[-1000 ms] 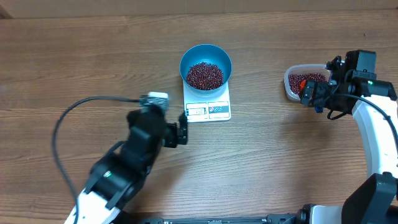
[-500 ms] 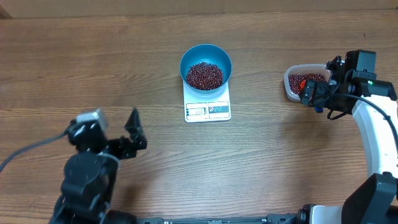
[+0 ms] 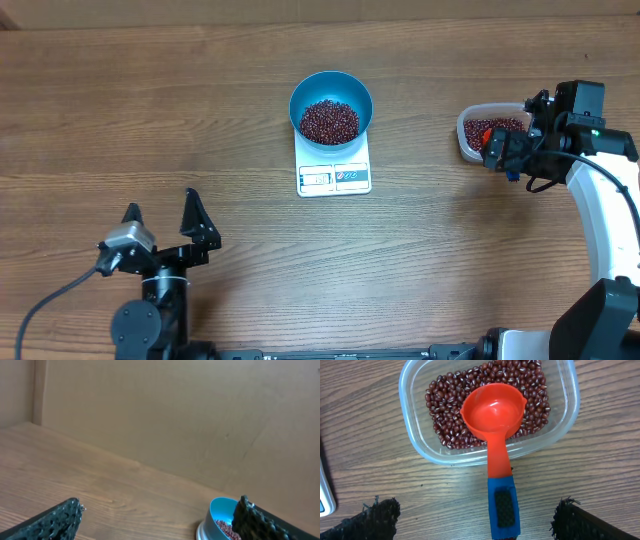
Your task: Scoop item into bowl and weigh 150g on scale
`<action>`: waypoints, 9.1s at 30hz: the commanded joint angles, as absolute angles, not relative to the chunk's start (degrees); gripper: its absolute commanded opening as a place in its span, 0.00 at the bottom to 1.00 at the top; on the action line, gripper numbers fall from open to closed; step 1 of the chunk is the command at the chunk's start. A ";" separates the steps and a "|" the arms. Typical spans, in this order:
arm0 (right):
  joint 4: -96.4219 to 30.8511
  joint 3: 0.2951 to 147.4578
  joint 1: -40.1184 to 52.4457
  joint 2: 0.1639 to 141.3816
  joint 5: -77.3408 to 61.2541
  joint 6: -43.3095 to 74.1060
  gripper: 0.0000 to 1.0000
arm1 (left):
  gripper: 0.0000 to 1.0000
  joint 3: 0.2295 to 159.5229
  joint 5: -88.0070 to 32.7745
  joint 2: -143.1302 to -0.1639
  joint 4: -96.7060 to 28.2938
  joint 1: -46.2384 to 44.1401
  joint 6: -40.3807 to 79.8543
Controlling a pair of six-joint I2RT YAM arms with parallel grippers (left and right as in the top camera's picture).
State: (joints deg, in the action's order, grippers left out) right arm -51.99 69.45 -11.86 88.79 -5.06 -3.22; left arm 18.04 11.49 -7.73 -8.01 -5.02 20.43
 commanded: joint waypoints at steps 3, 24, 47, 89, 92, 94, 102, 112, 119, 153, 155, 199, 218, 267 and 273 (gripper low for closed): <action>-51.75 70.50 -11.64 89.08 -4.58 -3.51 1.00 | 1.00 10.33 10.66 -4.25 0.58 -3.27 19.68; -51.75 70.50 -11.64 89.08 -4.56 -3.51 1.00 | 1.00 0.27 4.40 -0.14 8.21 1.30 4.23; -51.75 70.50 -11.64 89.08 -4.58 -3.51 1.00 | 1.00 0.27 4.16 -0.14 -4.23 1.58 4.67; -51.75 70.50 -11.64 89.08 -4.58 -3.51 1.00 | 0.99 0.30 2.96 -0.25 -4.27 1.58 4.25; -51.75 70.50 -11.64 89.08 -4.58 -3.51 1.00 | 1.00 0.30 2.96 -0.25 -4.27 1.58 4.25; -51.75 70.50 -11.64 89.08 -4.58 -3.51 1.00 | 1.00 0.30 2.96 -0.25 -4.27 1.58 4.25; -51.75 70.50 -11.64 89.08 -4.58 -3.51 1.00 | 1.00 0.30 2.96 -0.25 -4.27 1.58 4.25; -51.75 70.50 -11.64 89.08 -4.58 -3.51 1.00 | 0.99 0.30 2.96 -0.25 -4.27 1.58 4.25; -51.75 70.50 -11.64 89.08 -4.58 -3.49 1.00 | 1.00 0.30 2.96 -0.25 -4.27 1.58 4.25; -29.02 67.61 -11.62 65.28 -11.81 -2.83 1.00 | 1.00 0.30 2.96 -0.25 -4.27 1.58 4.25; -25.21 64.88 -11.62 62.59 -13.13 -2.81 1.00 | 1.00 0.30 2.96 -0.25 -4.27 1.58 4.25; 12.58 0.45 -10.87 15.66 -12.51 8.95 1.00 | 1.00 0.30 2.96 -0.25 -4.27 1.58 4.25; -3.97 0.45 -7.97 4.97 -9.93 4.43 1.00 | 0.99 0.30 2.96 -0.25 -4.27 1.58 4.25; -4.03 0.45 -7.14 0.12 -8.60 -0.30 1.00 | 0.99 0.30 2.96 -0.25 -4.27 1.58 4.25; -4.03 0.45 -7.14 0.12 -8.60 -0.30 1.00 | 1.00 0.30 2.96 -0.25 -4.27 1.58 4.25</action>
